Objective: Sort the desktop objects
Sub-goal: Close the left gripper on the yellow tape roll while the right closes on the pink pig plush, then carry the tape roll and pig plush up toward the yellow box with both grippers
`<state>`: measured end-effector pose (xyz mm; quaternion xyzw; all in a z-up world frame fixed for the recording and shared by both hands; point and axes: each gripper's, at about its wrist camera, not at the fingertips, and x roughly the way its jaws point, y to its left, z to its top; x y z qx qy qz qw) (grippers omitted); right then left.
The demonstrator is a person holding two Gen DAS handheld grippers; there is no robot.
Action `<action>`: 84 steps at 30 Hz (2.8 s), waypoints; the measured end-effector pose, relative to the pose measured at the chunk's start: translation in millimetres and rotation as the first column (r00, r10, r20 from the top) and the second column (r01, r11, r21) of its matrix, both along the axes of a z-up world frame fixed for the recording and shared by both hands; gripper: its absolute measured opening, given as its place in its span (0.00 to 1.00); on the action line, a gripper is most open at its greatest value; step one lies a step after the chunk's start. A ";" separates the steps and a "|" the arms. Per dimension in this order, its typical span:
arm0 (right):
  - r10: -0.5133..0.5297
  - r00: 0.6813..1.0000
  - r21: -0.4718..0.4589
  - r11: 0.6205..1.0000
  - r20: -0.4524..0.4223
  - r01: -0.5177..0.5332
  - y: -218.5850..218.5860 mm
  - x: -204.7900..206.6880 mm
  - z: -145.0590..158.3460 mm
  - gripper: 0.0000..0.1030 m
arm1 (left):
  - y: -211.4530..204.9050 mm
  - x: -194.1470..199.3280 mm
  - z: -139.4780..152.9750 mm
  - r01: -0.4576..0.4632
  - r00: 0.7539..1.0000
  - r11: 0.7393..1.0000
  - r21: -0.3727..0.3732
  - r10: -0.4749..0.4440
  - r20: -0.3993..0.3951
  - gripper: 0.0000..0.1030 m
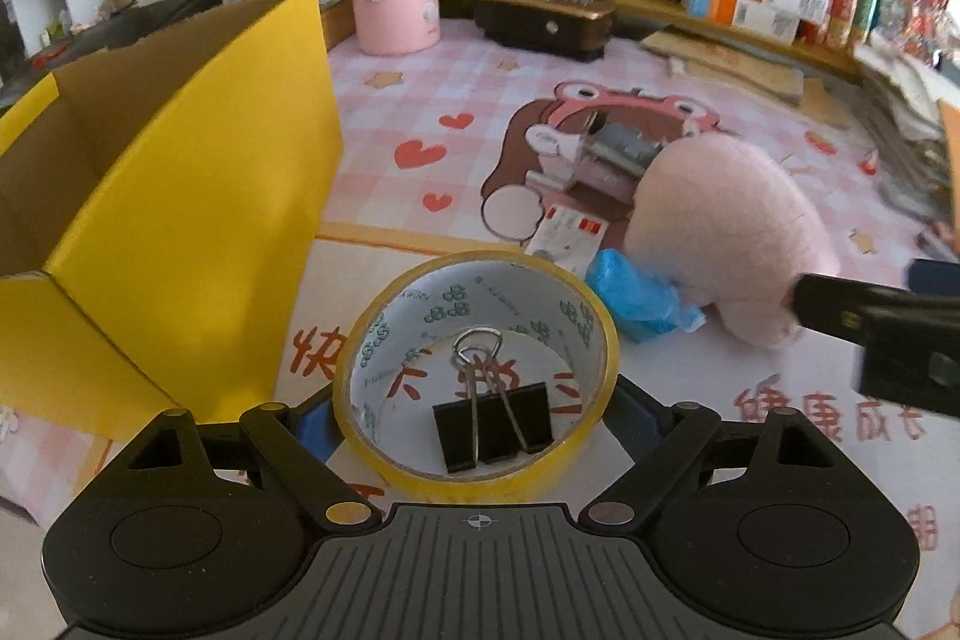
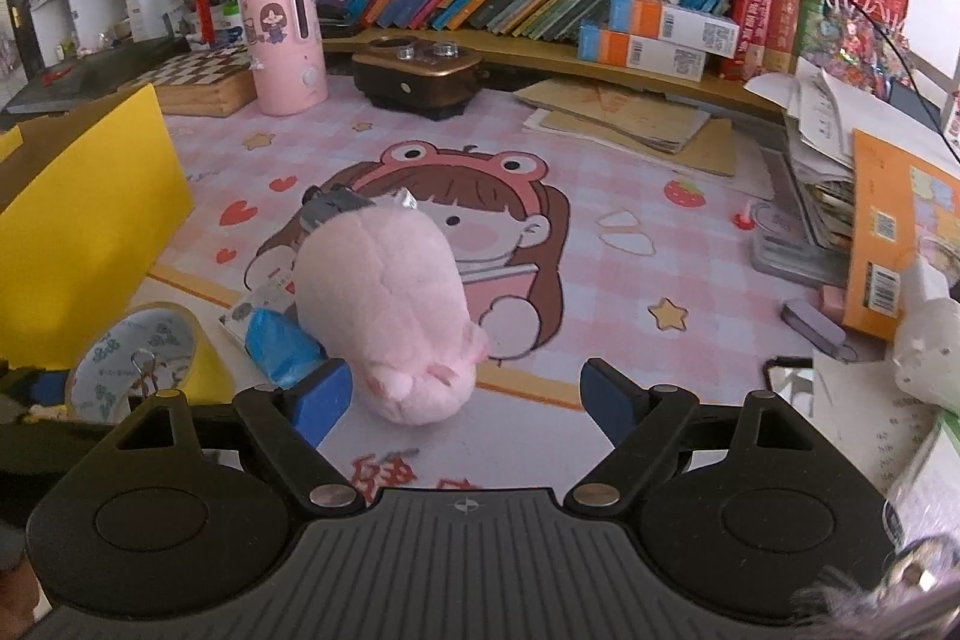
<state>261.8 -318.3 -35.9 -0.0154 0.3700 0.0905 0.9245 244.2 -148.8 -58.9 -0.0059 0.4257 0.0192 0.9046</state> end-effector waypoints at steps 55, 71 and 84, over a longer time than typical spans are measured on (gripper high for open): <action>-0.021 1.000 0.140 0.990 0.008 0.020 22.7 -47.7 48.3 0.61 | 31.5 -99.5 89.4 0.160 0.908 0.987 -0.002 -0.146 0.393 0.86; -0.017 1.000 0.080 0.997 -0.013 0.018 71.8 -113.6 44.5 0.61 | 74.7 -139.8 79.7 0.175 0.927 0.983 -0.060 -0.143 0.346 0.87; 0.015 1.000 0.072 0.997 -0.024 -0.013 122.3 -168.3 45.2 0.61 | 124.4 -189.2 78.8 0.134 0.944 0.987 -0.084 -0.101 0.315 0.86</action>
